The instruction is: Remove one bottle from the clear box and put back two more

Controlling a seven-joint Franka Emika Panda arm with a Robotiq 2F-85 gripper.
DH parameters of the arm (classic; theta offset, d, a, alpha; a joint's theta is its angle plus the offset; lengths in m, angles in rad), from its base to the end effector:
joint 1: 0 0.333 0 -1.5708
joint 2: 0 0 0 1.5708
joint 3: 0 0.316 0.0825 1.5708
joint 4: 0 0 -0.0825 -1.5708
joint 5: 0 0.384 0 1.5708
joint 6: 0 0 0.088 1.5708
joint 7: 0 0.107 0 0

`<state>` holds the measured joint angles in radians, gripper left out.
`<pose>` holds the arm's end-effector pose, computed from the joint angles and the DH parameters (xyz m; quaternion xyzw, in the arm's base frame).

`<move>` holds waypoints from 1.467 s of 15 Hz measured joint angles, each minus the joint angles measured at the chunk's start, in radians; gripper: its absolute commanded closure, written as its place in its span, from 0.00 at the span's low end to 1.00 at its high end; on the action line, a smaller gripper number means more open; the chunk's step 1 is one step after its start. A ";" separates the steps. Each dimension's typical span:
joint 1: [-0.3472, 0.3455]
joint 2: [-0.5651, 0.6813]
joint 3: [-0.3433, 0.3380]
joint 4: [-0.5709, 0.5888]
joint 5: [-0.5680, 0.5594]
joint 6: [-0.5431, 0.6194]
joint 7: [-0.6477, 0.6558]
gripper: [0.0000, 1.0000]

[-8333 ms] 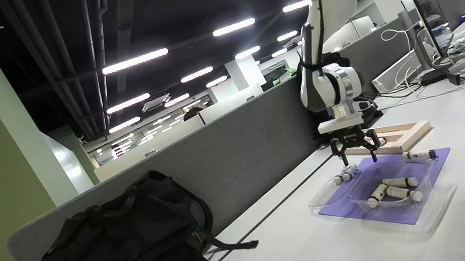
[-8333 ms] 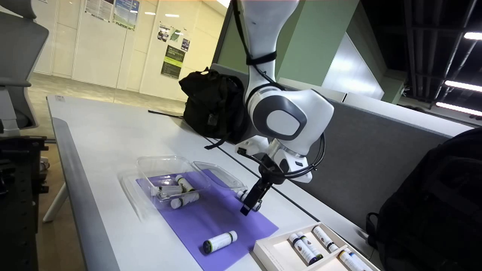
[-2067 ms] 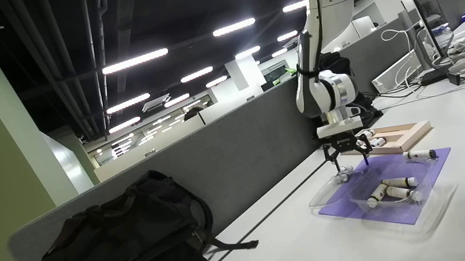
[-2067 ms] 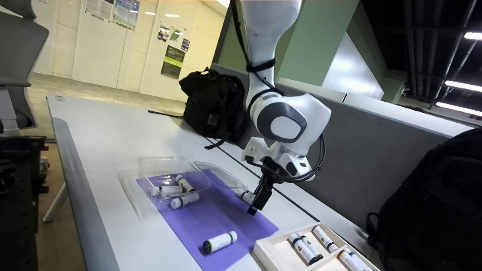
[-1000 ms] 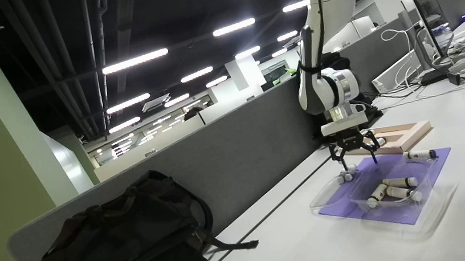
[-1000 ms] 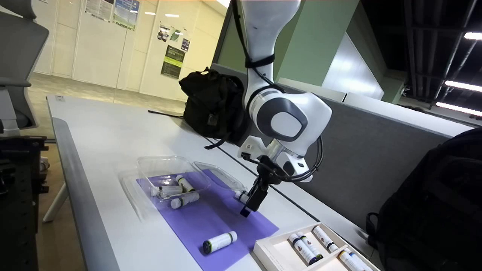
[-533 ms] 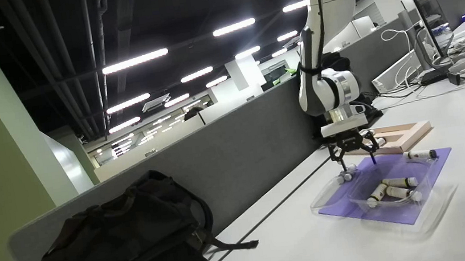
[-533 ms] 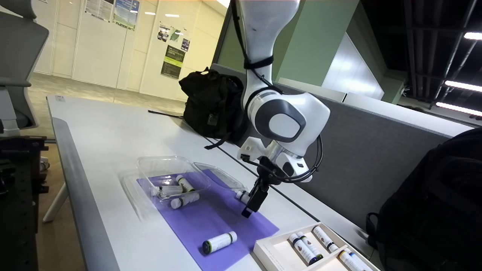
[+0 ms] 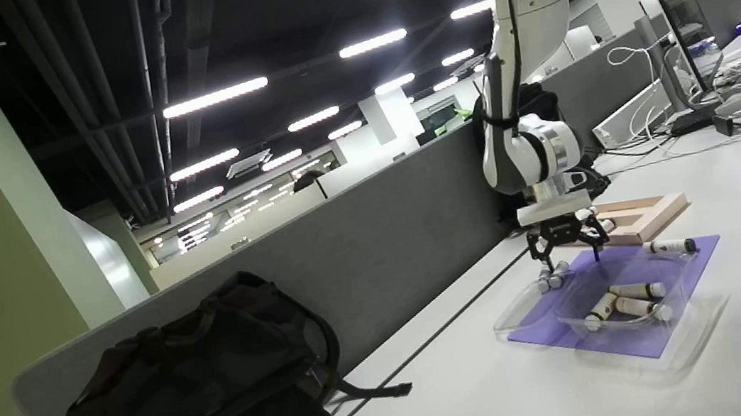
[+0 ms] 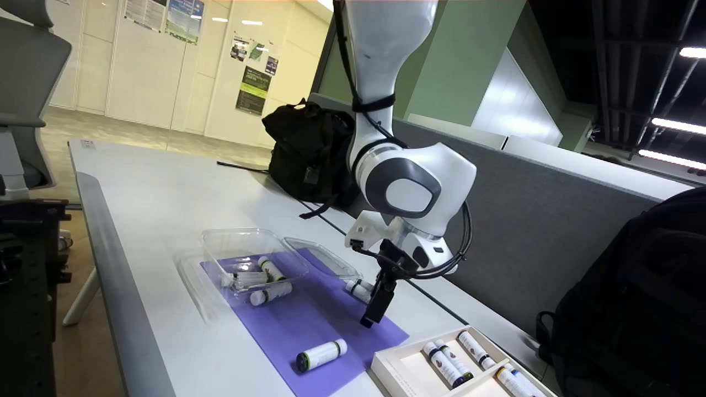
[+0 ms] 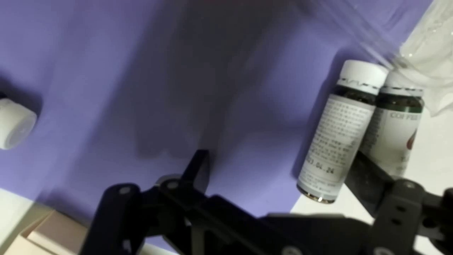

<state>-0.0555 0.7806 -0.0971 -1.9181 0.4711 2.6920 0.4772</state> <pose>0.5961 -0.1070 0.0818 -0.8691 0.4900 0.0069 0.0676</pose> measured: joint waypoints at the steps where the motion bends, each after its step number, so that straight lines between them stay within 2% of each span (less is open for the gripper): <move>1: 0.000 0.000 0.000 0.000 0.000 -0.001 -0.001 0.33; 10: 0.003 -0.018 0.002 -0.009 0.000 0.024 -0.002 0.95; 17: 0.004 -0.036 -0.004 -0.033 -0.002 0.029 -0.002 0.93; 22: 0.033 -0.174 -0.044 -0.157 -0.068 -0.011 -0.001 0.93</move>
<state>-0.0221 0.6068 -0.1410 -2.0749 0.4029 2.6814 0.4760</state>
